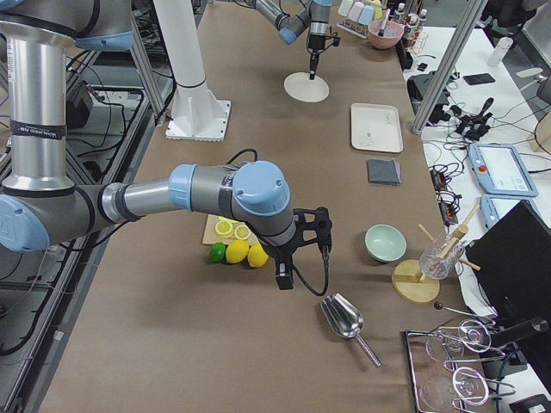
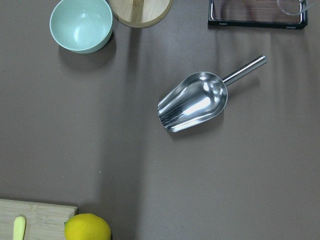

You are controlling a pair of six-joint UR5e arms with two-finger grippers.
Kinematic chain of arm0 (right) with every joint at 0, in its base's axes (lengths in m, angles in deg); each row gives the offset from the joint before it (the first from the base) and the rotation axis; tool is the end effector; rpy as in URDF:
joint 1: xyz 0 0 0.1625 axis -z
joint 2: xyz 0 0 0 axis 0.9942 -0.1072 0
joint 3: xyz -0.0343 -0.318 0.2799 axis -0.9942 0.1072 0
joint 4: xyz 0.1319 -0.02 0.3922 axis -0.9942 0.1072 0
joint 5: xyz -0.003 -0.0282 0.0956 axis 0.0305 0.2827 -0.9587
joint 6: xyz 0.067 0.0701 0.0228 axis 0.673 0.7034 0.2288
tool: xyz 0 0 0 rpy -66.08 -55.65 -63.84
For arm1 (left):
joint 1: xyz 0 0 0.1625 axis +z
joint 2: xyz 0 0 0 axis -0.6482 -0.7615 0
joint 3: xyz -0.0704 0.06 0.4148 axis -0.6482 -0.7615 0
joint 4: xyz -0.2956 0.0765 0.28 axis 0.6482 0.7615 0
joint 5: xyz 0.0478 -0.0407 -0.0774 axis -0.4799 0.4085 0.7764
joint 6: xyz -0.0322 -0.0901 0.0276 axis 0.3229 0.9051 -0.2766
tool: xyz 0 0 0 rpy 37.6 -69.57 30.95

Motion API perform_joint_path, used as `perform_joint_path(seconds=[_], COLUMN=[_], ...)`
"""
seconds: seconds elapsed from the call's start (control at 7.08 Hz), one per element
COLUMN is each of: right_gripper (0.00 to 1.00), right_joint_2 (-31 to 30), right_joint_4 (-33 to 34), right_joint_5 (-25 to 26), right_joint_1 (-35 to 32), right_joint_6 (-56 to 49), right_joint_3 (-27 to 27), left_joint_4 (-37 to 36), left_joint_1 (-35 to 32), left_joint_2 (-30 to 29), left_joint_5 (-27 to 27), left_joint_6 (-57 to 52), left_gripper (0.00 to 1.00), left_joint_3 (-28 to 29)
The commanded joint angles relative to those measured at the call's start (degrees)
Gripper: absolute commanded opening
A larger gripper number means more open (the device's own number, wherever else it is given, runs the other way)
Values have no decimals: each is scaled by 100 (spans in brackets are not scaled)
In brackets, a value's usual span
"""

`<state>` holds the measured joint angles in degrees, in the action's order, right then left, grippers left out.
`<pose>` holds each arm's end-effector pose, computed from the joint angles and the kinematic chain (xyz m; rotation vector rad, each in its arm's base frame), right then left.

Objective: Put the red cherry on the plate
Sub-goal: 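Slide the pale green plate with the left gripper toward the table center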

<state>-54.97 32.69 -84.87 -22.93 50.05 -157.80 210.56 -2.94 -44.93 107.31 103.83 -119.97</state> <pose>0.1807 -0.3959 0.5641 0.2000 -0.8233 0.0056 0.4440 -0.5084 0.2605 0.0898 1.2745 0.1962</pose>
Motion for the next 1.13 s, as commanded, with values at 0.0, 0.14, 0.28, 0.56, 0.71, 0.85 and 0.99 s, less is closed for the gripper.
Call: perform_joint_path(seconds=[0.0,0.14,0.28,0.56,0.71,0.85,0.99], right_gripper=[100,100,100,100,100,100,100], right_joint_2=[-103,-200,-262,-359,-359,-385,-525], right_joint_4=[3,3,3,3,3,3,3], right_joint_5=[2,-15,-59,-68,-68,-68,-68], right_joint_1=[-114,-211,-238,-317,-370,-440,-466], right_joint_6=[10,10,10,10,10,1,9], right_joint_3=[-3,-46,-90,-135,-126,-152,-248], left_joint_4=[-246,-229,-202,-176,42,436,500], left_joint_1=[484,511,511,511,598,643,652], left_joint_2=[-288,-323,-341,-411,-524,-543,-569], left_joint_5=[-388,-396,-449,-641,-764,-835,-853], left_joint_6=[27,-16,-43,-482,-491,-483,-491], left_gripper=[0,0,0,0,0,0,0], left_joint_3=[28,185,221,536,834,1115,1222])
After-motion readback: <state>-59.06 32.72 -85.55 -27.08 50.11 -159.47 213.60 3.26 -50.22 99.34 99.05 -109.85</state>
